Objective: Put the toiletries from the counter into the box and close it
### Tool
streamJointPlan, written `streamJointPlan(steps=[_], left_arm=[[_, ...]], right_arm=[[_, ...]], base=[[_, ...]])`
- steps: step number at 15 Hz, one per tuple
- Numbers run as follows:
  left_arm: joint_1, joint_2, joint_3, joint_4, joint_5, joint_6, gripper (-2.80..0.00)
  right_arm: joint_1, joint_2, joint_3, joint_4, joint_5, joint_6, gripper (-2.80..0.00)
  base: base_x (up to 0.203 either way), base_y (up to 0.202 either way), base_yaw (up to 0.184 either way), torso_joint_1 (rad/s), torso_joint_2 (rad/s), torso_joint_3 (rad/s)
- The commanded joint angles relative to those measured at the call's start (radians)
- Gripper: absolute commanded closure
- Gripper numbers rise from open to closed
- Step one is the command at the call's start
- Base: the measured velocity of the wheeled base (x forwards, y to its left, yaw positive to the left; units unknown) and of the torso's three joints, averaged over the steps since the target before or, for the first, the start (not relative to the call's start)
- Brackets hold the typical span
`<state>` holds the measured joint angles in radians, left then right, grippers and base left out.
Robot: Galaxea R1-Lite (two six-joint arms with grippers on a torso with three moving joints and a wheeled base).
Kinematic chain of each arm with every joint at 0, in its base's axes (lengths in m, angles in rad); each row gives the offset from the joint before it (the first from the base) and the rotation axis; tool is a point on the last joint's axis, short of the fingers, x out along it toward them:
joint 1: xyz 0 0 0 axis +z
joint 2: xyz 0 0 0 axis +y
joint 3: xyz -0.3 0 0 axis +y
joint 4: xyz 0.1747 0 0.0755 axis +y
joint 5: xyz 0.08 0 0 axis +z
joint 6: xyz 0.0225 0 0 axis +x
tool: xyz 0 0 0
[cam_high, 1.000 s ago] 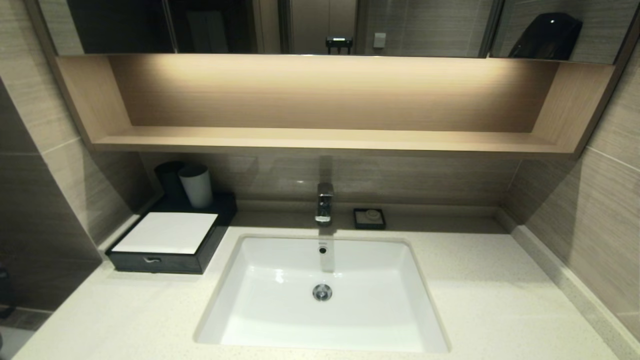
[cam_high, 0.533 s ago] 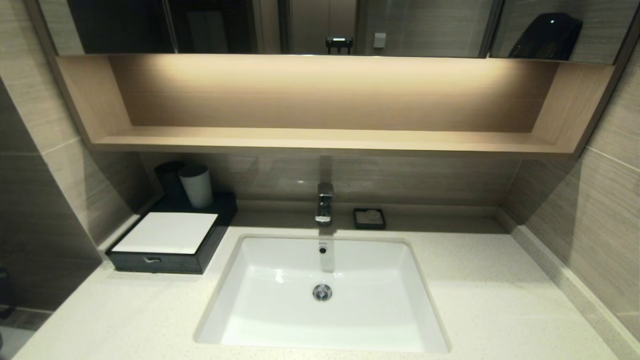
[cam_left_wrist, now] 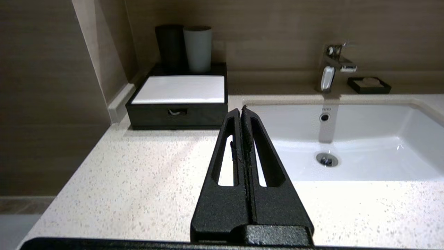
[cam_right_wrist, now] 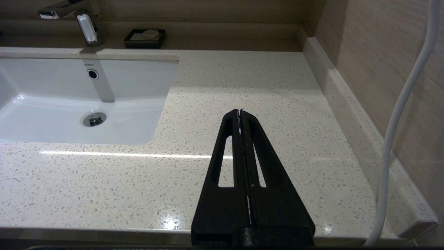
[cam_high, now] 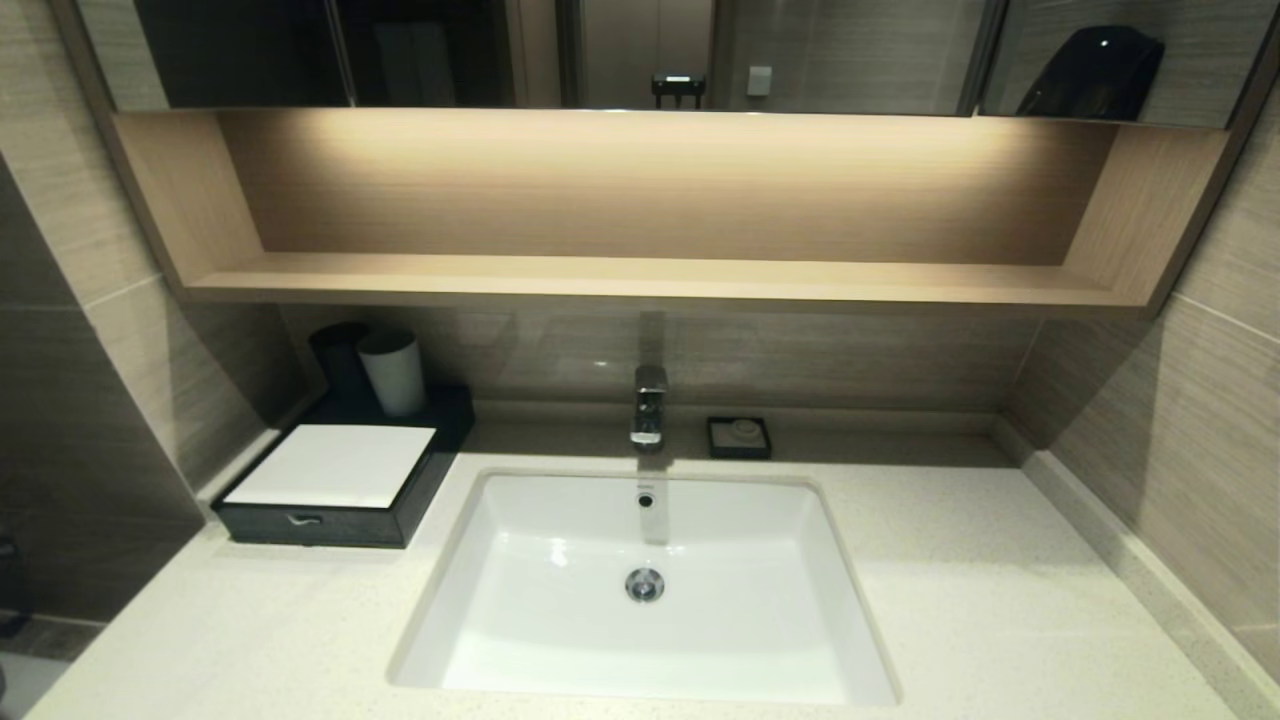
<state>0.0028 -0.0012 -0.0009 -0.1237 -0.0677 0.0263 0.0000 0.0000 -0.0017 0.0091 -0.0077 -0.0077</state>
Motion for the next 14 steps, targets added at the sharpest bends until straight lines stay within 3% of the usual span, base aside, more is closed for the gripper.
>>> streamJointPlan(steps=[1, 14], left_arm=[[0.0, 0.002, -0.001, 0.021, 0.011, 0.0, 0.0], [0.0, 0.001, -0.001, 0.056, 0.029, -0.009, 0.0]], right_arm=[[0.0, 0.0, 0.0, 0.0, 0.0, 0.0, 0.0], [0.0, 0.0, 0.0, 0.0, 0.0, 0.0, 0.0]], base=[[0.0, 0.0, 0.0, 0.0, 0.0, 0.0], [0.0, 0.0, 0.0, 0.0, 0.0, 0.0]])
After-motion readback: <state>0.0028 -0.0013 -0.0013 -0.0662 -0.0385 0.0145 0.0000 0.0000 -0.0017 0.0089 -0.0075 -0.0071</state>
